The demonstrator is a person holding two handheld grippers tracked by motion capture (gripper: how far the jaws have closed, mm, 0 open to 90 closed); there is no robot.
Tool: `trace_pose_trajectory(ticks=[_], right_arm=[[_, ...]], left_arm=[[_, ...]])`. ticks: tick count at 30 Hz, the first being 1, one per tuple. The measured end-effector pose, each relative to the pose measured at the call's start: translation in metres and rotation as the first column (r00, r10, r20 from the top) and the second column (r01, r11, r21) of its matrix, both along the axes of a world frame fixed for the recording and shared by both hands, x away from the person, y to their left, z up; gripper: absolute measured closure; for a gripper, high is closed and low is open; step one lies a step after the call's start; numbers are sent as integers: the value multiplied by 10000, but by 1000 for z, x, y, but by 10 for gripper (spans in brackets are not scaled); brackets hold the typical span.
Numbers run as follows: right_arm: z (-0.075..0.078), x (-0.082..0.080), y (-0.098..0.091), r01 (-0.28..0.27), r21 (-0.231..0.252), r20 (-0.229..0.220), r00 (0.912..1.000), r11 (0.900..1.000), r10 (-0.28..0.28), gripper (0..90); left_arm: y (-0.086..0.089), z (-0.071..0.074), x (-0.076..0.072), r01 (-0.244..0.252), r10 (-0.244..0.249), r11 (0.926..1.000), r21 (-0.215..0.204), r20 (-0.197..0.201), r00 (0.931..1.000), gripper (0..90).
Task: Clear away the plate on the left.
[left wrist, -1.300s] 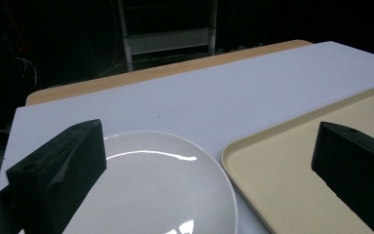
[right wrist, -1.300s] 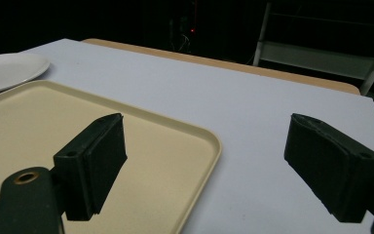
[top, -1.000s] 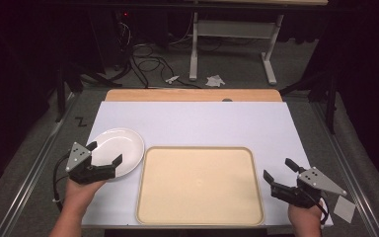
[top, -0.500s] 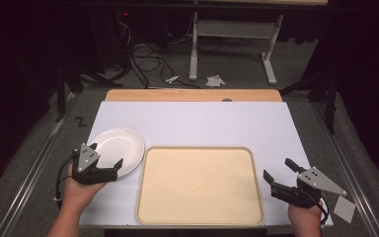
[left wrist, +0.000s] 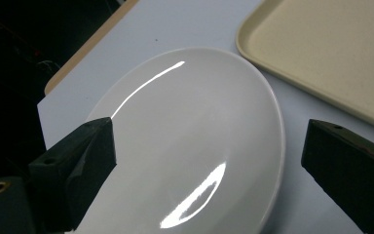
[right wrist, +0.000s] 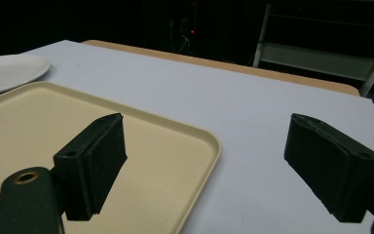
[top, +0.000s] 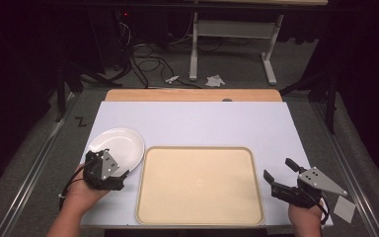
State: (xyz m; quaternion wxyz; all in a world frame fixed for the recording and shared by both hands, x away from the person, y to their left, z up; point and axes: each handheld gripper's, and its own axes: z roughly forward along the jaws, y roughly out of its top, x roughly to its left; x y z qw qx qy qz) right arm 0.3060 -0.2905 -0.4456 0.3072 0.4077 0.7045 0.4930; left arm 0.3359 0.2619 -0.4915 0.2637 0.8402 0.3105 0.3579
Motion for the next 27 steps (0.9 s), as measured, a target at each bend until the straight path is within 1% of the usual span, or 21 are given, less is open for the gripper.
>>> trace_pose_trajectory(ticks=[1,5,6,7,9,10,11,12,13,16,17,18,19,20,21,22,23,24,25,26,27], right_arm=[[0,0,0,10,-3,4,10000,10000,-10,161],[0,0,0,14,0,2,10000,10000,-14,161],[0,0,0,0,-2,1,10000,10000,0,161],[0,0,0,0,-2,1,10000,10000,0,161],[0,0,0,2,1,2,10000,10000,-2,161],[0,0,0,12,1,1,10000,10000,-12,161],[0,0,0,12,1,1,10000,10000,-12,161],[0,0,0,5,-10,15,10000,10000,-5,161],[0,0,0,5,-10,15,10000,10000,-5,161],[0,0,0,12,-16,26,10000,10000,-12,161],[0,0,0,12,-16,26,10000,10000,-12,161],[0,0,0,14,-14,25,10000,10000,-14,161],[0,0,0,14,-14,25,10000,10000,-14,161],[0,0,0,5,-11,3,10000,10000,-5,161],[0,0,0,5,-11,3,10000,10000,-5,161],[0,0,0,13,7,-29,10000,10000,-13,161],[0,0,0,13,7,-29,10000,10000,-13,161],[0,0,0,13,8,-26,10000,10000,-13,161],[0,0,0,13,8,-26,10000,10000,-13,161],[0,0,0,7,-4,-16,10000,10000,-7,161],[0,0,0,9,-4,-20,10000,10000,-9,161]], left_arm=[[0,0,0,0,0,10000,0,0,10000,64],[-3,-5,-3,497,-477,9938,992,-221,9986,96],[-3,-5,-3,497,-477,9938,992,-221,9986,106],[-6,-6,-5,689,-657,9864,1490,-262,9975,117],[-8,-7,-6,733,-702,9840,1621,-248,9972,135],[-10,-8,-7,869,-821,9755,2022,-322,9961,146],[-10,-8,-7,869,-821,9755,2022,-322,9961,150],[-12,-9,-8,990,-917,9668,2355,-419,9949,151],[-12,-9,-8,990,-917,9668,2355,-419,9949,154],[-14,-13,-10,1125,-994,9472,3002,-585,9933,162],[-14,-13,-10,1125,-994,9472,3002,-585,9933,166],[-15,-15,-11,1081,-942,9360,3349,-574,9939,171],[-15,-15,-11,1081,-942,9360,3349,-574,9939,179],[-16,-16,-11,1049,-906,9269,3604,-565,9943,191],[-16,-16,-11,1049,-906,9269,3604,-565,9943,198],[-17,-17,-11,1052,-906,9154,3884,-558,9943,211],[-17,-17,-11,1052,-906,9154,3884,-558,9943,222],[-18,-18,-11,1103,-965,9089,4021,-546,9938,235],[-18,-18,-11,1103,-965,9089,4021,-546,9938,246],[-18,-18,-11,1172,-1010,8962,4279,-603,9931,261],[-18,-19,-11,1178,-1007,8972,4255,-626,9929,270]])
